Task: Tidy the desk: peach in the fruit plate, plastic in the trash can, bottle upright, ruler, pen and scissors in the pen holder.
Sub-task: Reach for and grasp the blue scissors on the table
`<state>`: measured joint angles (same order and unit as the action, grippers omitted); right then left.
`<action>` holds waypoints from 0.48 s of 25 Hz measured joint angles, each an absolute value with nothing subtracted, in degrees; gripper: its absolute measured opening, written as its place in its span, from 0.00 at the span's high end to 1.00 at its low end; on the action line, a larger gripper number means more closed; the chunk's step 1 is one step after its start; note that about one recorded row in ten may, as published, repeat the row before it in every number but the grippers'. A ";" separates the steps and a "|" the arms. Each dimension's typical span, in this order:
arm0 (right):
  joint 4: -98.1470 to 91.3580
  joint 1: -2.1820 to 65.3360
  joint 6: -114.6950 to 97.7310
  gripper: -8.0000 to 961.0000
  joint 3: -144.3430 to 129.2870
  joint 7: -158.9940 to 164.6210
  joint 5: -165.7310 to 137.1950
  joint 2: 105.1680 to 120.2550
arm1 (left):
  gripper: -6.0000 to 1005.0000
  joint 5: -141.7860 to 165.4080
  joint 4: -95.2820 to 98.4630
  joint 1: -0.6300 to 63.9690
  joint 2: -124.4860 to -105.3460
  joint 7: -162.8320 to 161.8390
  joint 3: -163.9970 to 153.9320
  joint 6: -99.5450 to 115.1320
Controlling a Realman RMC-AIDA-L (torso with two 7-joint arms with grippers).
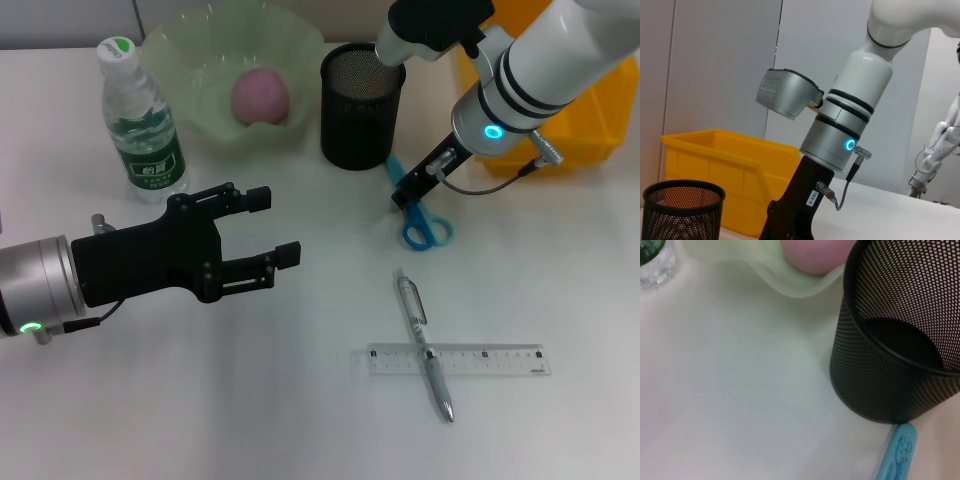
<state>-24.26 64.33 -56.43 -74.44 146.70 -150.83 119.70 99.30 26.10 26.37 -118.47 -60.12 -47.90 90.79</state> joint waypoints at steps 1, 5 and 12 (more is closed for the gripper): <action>-24.26 64.33 -56.43 0.68 -74.44 146.70 -150.83 119.70 | 0.27 99.30 26.10 26.37 -118.47 -60.12 -47.90 90.79; -24.26 64.28 -56.43 0.68 -74.44 146.70 -150.83 119.70 | 0.27 99.30 26.10 26.37 -118.47 -60.12 -47.90 90.85; -24.17 64.16 -56.52 0.69 -74.44 146.70 -150.82 119.70 | 0.27 99.27 26.18 26.37 -118.47 -60.12 -47.90 91.02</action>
